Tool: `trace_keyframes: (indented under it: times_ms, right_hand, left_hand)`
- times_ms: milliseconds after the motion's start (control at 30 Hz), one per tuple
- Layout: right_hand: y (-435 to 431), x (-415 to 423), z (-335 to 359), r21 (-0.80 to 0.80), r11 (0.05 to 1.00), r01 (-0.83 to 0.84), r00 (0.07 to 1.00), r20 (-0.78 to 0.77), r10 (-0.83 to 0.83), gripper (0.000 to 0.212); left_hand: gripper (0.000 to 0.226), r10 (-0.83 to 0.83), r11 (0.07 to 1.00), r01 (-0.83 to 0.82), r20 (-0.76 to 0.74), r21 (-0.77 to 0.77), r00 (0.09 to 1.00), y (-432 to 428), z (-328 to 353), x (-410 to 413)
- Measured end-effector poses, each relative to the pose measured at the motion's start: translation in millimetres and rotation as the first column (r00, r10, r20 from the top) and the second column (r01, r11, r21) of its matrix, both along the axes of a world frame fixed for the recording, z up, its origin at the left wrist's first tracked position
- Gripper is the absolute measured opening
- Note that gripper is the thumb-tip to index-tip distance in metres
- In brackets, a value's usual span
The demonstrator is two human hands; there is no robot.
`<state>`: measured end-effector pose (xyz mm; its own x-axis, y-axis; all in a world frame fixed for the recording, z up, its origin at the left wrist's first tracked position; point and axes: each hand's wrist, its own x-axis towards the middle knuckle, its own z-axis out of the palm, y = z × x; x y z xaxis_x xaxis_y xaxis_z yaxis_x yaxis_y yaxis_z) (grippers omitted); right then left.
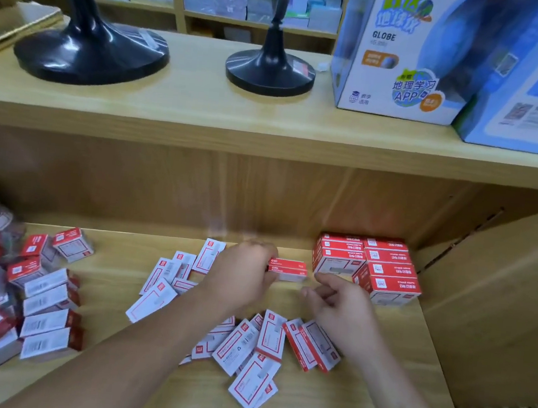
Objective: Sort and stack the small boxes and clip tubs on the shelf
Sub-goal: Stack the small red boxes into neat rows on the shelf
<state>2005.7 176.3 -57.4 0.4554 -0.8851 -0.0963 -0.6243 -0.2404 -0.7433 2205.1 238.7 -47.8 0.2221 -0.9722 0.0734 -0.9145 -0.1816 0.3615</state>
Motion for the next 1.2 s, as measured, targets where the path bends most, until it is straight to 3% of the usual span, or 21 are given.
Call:
trace_keyframes:
  times_ms: [67, 167, 333, 367, 433, 533, 733, 1033, 1133, 1200]
  right_hand:
    - [-3.5, -2.6, 1.1, -0.041, 0.999, 0.008, 1.0, -0.025, -0.009, 0.01]
    - [-9.4, -5.7, 4.1, -0.053, 0.999, -0.001, 1.0, -0.015, 0.001, 0.006]
    - [-9.8, -7.4, 8.1, -0.085, 0.996, -0.026, 0.999, 0.021, 0.028, 0.005]
    - [-9.1, -8.5, 7.5, -0.096, 0.995, -0.021, 0.999, 0.029, 0.024, 0.006]
    - [-7.8, -11.0, 5.5, -0.112, 0.994, -0.006, 0.999, 0.033, 0.01, 0.007]
    - [-4.0, -14.0, 1.5, -0.063, 0.998, 0.003, 0.999, 0.042, -0.001, 0.01]
    - [2.4, -20.8, -5.4, 0.004, 0.999, -0.032, 0.998, 0.061, 0.032, 0.009]
    - [20.0, -43.7, -9.6, 0.141, 0.99, 0.009, 0.99, 0.14, -0.029, 0.013]
    - [31.6, -56.9, -13.3, 0.074, 0.997, -0.009, 0.992, 0.124, 0.0, 0.019]
    - [38.9, -62.4, -13.7, 0.052, 0.998, -0.025, 0.993, 0.116, 0.018, 0.027]
  left_hand:
    - [0.021, 0.054, 0.998, -0.054, 0.03, -0.014, 0.998, -11.7, 0.2, -1.8]
    - [0.021, 0.098, 0.994, -0.098, 0.01, -0.055, 0.995, -27.4, -7.5, -3.9]
    - [0.032, 0.172, 0.97, -0.199, -0.189, -0.137, 0.967, -30.8, -15.8, -5.4]
    - [0.032, 0.19, 0.961, -0.219, -0.174, -0.167, 0.966, -28.0, -17.3, -3.5]
    - [0.031, 0.192, 0.962, -0.182, 0.03, -0.202, 0.981, -24.2, -19.9, 1.7]
    - [0.045, 0.146, 0.989, -0.127, 0.301, -0.081, 0.942, -24.8, -19.3, -2.0]
    - [0.05, 0.165, 0.985, -0.173, 0.335, -0.006, 0.928, -34.1, -16.5, -13.9]
    - [0.042, 0.171, 0.984, -0.177, 0.25, 0.001, 0.953, -31.2, -9.6, -12.0]
    - [0.025, 0.087, 0.988, -0.072, 0.105, -0.137, 0.991, -8.6, 1.1, -10.6]
    - [0.029, -0.015, 0.996, 0.013, -0.033, -0.084, 0.999, 14.0, 8.3, -16.2]
